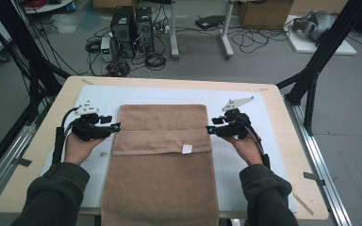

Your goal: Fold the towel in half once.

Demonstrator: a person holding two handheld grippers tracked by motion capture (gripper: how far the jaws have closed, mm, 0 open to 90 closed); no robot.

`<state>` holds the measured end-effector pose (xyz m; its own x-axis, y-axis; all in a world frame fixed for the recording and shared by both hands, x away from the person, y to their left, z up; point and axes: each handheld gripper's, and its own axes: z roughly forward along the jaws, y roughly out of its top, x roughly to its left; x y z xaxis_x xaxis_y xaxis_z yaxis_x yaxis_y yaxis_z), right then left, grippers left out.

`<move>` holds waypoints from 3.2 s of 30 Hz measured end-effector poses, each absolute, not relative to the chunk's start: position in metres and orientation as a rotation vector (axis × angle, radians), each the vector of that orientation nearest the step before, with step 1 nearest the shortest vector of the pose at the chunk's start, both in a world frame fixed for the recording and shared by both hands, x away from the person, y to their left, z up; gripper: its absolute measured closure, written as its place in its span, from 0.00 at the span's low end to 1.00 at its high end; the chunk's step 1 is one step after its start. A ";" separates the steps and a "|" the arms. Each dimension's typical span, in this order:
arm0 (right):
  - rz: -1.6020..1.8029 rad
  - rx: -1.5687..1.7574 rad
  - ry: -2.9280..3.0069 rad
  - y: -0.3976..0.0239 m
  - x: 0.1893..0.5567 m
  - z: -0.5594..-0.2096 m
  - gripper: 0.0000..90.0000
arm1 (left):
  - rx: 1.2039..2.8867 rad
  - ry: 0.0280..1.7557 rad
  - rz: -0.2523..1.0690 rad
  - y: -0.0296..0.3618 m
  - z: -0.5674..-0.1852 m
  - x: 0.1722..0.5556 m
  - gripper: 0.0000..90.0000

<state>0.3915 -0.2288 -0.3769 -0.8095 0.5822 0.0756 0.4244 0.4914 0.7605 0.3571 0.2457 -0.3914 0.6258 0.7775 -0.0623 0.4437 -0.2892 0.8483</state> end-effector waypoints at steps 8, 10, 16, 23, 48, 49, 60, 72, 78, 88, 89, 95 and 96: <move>1.208 0.850 2.582 -0.226 0.374 -0.403 0.59 | 1.977 0.961 0.426 0.240 -0.417 0.334 0.51; 1.201 0.858 2.590 -0.225 0.372 -0.409 0.59 | 1.994 0.961 0.421 0.238 -0.422 0.331 0.51; 1.141 0.870 2.657 -0.219 0.374 -0.427 0.67 | 2.080 0.935 0.351 0.232 -0.435 0.330 0.65; 1.119 0.873 2.683 -0.217 0.378 -0.436 0.82 | 2.116 0.933 0.334 0.229 -0.440 0.333 0.78; 1.165 0.864 2.682 -0.222 0.379 -0.433 0.63 | 2.102 0.954 0.326 0.232 -0.437 0.333 0.70; 1.156 0.868 2.678 -0.221 0.379 -0.435 0.60 | 2.110 0.950 0.317 0.230 -0.439 0.333 0.62; 1.070 0.833 2.680 -0.214 0.378 -0.430 0.96 | 2.068 0.959 0.330 0.232 -0.439 0.336 0.95; 1.164 0.796 2.674 -0.218 0.373 -0.404 0.97 | 1.948 0.966 0.343 0.244 -0.417 0.328 0.95; 1.224 0.781 2.679 -0.220 0.363 -0.395 0.97 | 1.962 0.928 0.355 0.246 -0.408 0.316 0.95; 1.312 0.727 2.707 -0.226 0.320 -0.395 0.97 | 1.998 0.880 0.335 0.248 -0.415 0.271 0.95; 1.316 0.725 2.709 -0.226 0.315 -0.396 0.97 | 2.001 0.874 0.333 0.248 -0.416 0.265 0.95; 1.341 0.642 2.730 -0.229 0.276 -0.392 0.98 | 1.987 0.811 0.335 0.252 -0.407 0.215 0.96; 1.342 0.617 2.744 -0.230 0.266 -0.389 0.98 | 1.989 0.793 0.337 0.252 -0.404 0.204 0.96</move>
<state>0.2661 -0.2298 -0.3892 -0.9213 0.3596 0.1481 0.3378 0.5509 0.7632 0.2041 0.2521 -0.4037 0.7532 0.6529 -0.0794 0.3956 -0.3532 0.8478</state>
